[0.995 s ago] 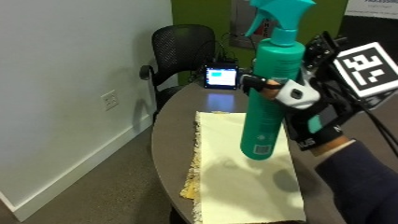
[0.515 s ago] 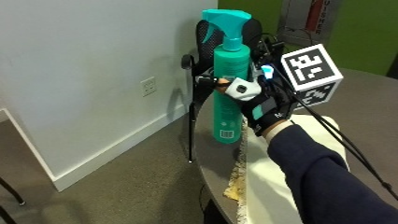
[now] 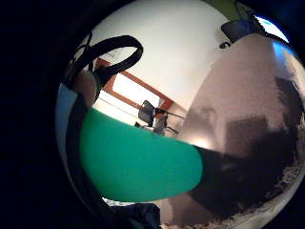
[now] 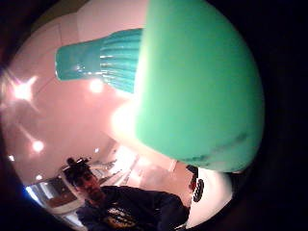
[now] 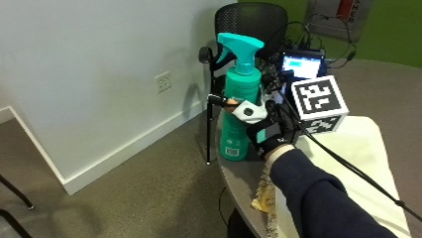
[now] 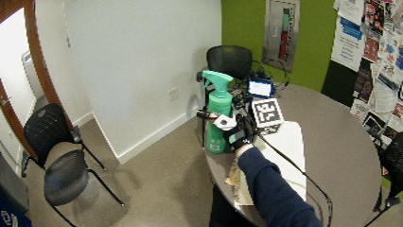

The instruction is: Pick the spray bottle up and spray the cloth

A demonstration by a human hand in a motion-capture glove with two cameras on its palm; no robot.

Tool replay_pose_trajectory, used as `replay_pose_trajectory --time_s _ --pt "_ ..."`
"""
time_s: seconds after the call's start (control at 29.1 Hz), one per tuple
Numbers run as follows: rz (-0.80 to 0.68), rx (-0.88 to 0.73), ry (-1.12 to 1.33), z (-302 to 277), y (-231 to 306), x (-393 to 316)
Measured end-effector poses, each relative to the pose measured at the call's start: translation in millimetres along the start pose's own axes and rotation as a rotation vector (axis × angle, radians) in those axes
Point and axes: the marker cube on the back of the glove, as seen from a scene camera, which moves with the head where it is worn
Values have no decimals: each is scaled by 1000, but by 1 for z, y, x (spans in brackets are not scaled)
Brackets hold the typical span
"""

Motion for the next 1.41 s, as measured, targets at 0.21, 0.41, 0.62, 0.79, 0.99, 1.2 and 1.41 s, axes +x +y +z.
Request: replay_pose_trajectory --time_s 0.21,0.41,0.62,0.79,0.99,1.2,1.41 --pt "-25 26 15 1 -4 -2" --pt "1 52 24 -7 0 8" --pt "55 39 46 -14 11 35" --pt "107 35 38 -21 26 53" --pt "130 28 34 -23 29 57" --pt "164 -81 69 -32 41 55" --pt "120 -165 219 -50 50 38"
